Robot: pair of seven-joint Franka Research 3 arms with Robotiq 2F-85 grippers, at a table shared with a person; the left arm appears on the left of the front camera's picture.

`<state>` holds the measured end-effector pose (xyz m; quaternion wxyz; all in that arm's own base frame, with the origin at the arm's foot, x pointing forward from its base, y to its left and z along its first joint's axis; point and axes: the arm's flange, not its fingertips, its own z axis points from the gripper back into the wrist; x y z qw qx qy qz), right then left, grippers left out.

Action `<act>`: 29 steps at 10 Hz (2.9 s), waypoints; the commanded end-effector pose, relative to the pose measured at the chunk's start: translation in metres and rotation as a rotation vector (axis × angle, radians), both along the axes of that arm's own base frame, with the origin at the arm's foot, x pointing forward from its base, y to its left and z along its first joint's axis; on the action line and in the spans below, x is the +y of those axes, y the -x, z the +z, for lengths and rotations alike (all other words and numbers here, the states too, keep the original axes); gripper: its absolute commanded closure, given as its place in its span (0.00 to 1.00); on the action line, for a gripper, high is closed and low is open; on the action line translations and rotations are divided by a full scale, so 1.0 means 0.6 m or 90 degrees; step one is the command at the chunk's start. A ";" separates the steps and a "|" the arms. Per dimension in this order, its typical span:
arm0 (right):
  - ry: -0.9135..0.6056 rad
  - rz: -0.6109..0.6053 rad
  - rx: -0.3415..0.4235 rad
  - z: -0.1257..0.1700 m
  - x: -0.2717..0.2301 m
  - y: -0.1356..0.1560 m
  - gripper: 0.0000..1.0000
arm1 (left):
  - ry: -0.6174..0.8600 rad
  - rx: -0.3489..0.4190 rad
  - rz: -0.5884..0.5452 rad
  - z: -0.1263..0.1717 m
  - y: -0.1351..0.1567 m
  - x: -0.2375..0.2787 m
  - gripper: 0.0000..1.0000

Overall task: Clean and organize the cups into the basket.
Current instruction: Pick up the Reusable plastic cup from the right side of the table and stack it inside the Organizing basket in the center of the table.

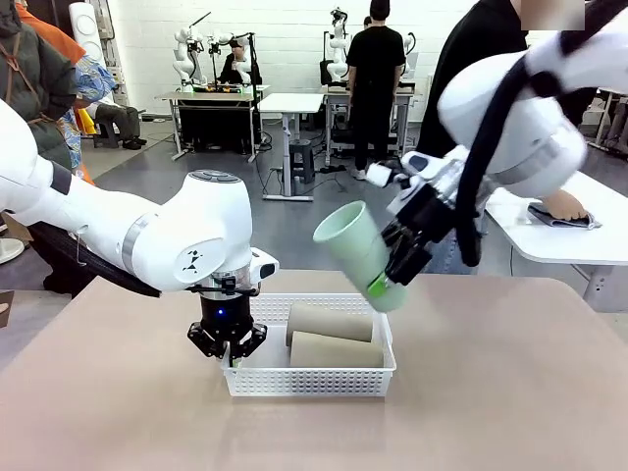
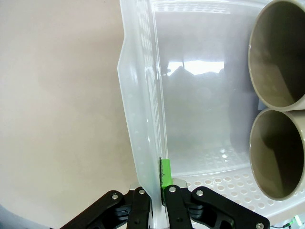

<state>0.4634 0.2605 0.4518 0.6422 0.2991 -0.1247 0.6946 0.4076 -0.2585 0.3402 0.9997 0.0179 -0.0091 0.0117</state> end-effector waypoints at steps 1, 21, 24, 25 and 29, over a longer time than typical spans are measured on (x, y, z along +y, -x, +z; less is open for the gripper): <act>0.097 0.069 -0.005 -0.013 0.041 -0.035 0.19 | -0.006 0.003 -0.005 -0.005 0.006 0.005 1.00; 0.112 0.035 0.021 -0.094 0.060 -0.070 0.00 | -0.006 0.003 -0.005 -0.005 0.006 0.005 1.00; -0.086 -0.027 -0.013 -0.022 -0.104 -0.033 0.00 | -0.006 0.003 -0.005 -0.005 0.006 0.005 1.00; -0.130 -0.054 -0.037 -0.012 -0.160 -0.014 0.00 | -0.006 0.003 -0.005 -0.005 0.006 0.005 1.00; -0.201 -0.200 -0.008 -0.013 -0.327 0.085 0.00 | -0.006 0.003 -0.005 -0.005 0.006 0.005 1.00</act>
